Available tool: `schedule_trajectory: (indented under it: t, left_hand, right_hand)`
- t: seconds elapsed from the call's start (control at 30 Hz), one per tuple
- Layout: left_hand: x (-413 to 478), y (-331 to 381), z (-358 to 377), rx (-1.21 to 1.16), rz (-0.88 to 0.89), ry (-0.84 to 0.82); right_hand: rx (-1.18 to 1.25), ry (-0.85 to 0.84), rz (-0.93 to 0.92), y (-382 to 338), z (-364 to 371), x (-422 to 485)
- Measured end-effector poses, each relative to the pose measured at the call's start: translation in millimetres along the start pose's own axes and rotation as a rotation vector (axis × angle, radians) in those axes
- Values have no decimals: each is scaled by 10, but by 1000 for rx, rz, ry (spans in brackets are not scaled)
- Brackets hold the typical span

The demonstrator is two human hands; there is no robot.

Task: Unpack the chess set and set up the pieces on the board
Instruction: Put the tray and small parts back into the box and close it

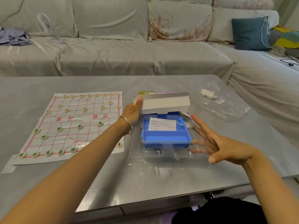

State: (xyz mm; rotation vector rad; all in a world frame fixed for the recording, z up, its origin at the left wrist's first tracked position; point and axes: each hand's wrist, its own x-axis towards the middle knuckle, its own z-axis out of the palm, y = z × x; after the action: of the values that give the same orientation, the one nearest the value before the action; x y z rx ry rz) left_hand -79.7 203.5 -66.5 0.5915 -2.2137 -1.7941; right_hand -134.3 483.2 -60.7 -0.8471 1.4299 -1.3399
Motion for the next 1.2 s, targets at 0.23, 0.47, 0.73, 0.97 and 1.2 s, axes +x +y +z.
schedule_trajectory:
  t: [0.23, 0.47, 0.73, 0.97, 1.2]
  left_hand:
    - [-11, 55, -69, 58, -35, -130]
    - [-80, 492, -9, -8, -105, -158]
    - [-133, 1145, -195, -326, -198, -195]
    - [-191, 1122, -320, -407, 115, -137]
    - [-452, 869, -40, -273, 198, 214]
  right_hand:
    - [-213, 523, 8, -16, 60, 148]
    - [-753, 1074, -340, -20, 135, 392]
    - [-98, 1061, -550, -585, 328, 459]
    - [94, 1048, -419, -918, 320, 639]
    - [92, 1026, -389, -999, 299, 722]
